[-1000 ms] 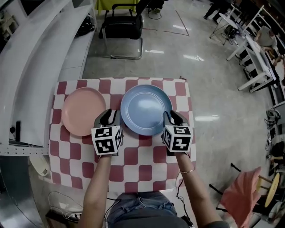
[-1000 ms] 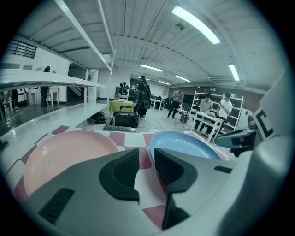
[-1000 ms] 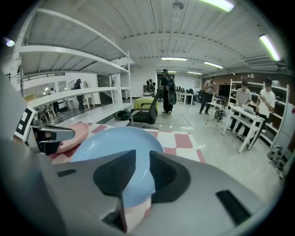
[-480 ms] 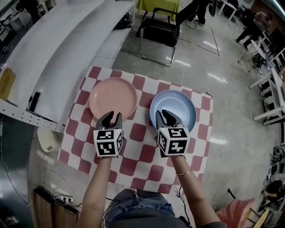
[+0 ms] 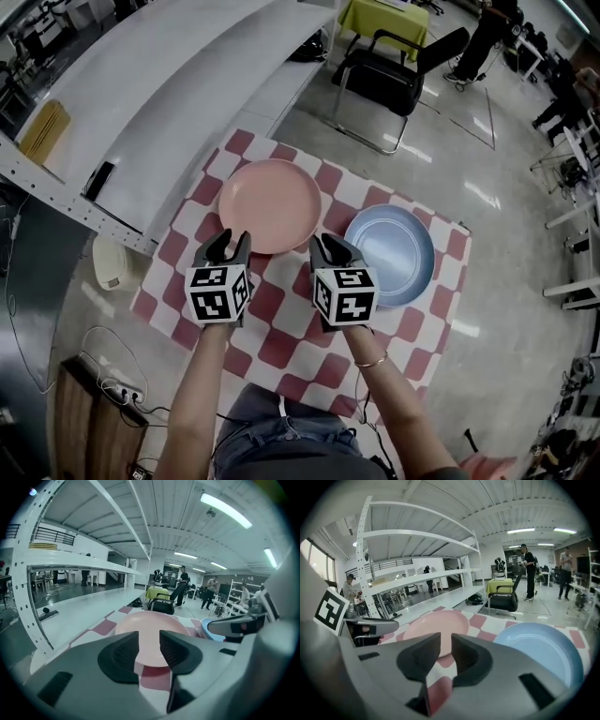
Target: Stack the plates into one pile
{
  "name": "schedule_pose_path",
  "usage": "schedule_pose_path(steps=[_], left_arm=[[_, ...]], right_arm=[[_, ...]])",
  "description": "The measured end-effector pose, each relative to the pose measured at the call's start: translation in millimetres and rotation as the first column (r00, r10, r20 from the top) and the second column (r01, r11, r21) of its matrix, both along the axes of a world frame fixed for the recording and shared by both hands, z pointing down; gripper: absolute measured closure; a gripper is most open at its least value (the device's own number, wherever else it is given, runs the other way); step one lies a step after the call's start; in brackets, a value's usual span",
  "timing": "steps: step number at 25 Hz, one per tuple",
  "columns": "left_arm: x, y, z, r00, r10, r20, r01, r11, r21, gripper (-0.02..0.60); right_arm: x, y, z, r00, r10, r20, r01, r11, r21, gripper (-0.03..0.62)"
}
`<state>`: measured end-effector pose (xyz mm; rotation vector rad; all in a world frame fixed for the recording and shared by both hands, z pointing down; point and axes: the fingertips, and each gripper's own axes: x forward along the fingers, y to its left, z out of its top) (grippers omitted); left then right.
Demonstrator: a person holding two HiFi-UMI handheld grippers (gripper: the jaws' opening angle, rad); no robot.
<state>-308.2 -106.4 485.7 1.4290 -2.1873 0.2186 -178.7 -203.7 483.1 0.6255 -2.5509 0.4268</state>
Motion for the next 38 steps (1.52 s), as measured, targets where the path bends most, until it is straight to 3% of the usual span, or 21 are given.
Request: schedule_pose_path(steps=[5, 13, 18, 31, 38], left_arm=[[-18, 15, 3, 0.999, -0.046, -0.009, 0.046, 0.999, -0.005, 0.425], [-54, 18, 20, 0.996, -0.063, -0.057, 0.062, 0.998, -0.017, 0.405], [-69, 7, 38, 0.994, -0.044, -0.101, 0.041, 0.999, -0.034, 0.403], [-107, -30, 66, 0.984, 0.048, -0.171, -0.058, 0.997, -0.055, 0.405], [-118, -47, 76, 0.981, 0.084, -0.172, -0.101, 0.991, -0.089, 0.449]], right_arm=[[-14, 13, 9, 0.999, -0.035, -0.007, 0.034, 0.999, -0.036, 0.486], [-22, 7, 25, 0.997, 0.053, -0.057, -0.057, 0.996, -0.075, 0.377], [-29, 4, 45, 0.989, 0.112, -0.096, -0.124, 0.984, -0.13, 0.365], [-47, -18, 78, 0.951, 0.243, -0.192, -0.276, 0.947, -0.167, 0.356], [-47, -27, 86, 0.922, 0.311, -0.231, -0.352, 0.921, -0.165, 0.356]])
